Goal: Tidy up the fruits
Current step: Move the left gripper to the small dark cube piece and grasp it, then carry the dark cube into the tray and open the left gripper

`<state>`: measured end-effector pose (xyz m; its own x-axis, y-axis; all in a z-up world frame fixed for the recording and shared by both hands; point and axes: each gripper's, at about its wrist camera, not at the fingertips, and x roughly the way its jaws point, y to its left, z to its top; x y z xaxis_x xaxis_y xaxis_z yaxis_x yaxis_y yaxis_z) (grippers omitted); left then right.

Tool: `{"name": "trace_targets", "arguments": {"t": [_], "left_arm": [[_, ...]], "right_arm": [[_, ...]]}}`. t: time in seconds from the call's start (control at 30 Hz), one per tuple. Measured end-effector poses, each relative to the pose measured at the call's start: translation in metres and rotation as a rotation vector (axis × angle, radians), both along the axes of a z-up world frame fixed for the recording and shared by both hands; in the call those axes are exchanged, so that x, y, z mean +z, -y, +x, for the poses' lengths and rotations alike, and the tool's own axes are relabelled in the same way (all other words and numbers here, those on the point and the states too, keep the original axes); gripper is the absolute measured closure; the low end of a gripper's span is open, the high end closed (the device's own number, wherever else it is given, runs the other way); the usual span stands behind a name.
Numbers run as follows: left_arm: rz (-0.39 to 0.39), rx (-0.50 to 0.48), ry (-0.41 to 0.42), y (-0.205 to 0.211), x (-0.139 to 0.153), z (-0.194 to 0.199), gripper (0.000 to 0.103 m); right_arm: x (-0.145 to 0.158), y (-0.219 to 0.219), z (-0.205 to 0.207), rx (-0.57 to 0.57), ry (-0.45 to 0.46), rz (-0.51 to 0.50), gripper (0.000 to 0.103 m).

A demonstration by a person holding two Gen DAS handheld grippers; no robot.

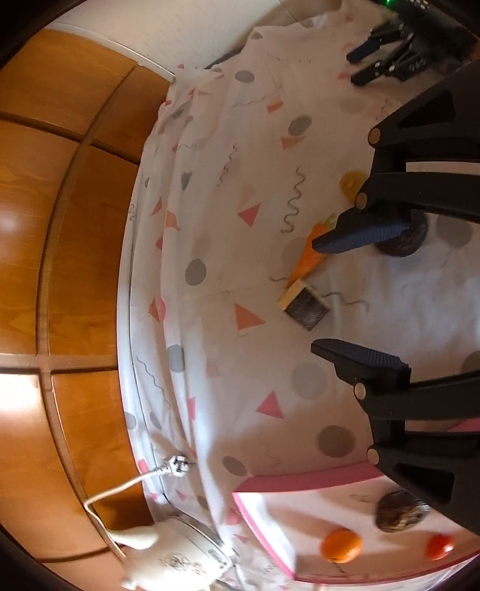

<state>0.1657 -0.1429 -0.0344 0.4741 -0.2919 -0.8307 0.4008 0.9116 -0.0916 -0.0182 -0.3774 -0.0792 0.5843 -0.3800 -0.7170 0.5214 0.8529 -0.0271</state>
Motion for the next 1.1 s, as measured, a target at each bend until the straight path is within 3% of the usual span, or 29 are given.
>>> {"name": "trace_targets", "arguments": {"t": [0.17,0.23,0.5,0.9,1.1], "left_arm": [[0.014,-0.044,-0.016,0.005,-0.017,0.019,0.055],[0.013,-0.049,-0.042,0.004,-0.025,0.022,0.074],[-0.065,-0.01,-0.05,-0.016,-0.022,-0.004,0.074],[-0.139,0.018,0.01,-0.055,0.005,-0.082,0.074],[-0.224,0.146,0.039,-0.11,0.024,-0.098,0.074]], "right_arm": [[0.0,0.0,0.001,0.0,0.001,0.0,0.039],[0.0,0.0,0.0,0.0,0.0,0.0,0.039],[0.0,-0.002,0.002,-0.003,-0.002,-0.008,0.039],[-0.001,-0.003,0.003,-0.005,-0.01,-0.017,0.039],[-0.001,-0.003,0.004,-0.005,-0.01,-0.013,0.039]]}}
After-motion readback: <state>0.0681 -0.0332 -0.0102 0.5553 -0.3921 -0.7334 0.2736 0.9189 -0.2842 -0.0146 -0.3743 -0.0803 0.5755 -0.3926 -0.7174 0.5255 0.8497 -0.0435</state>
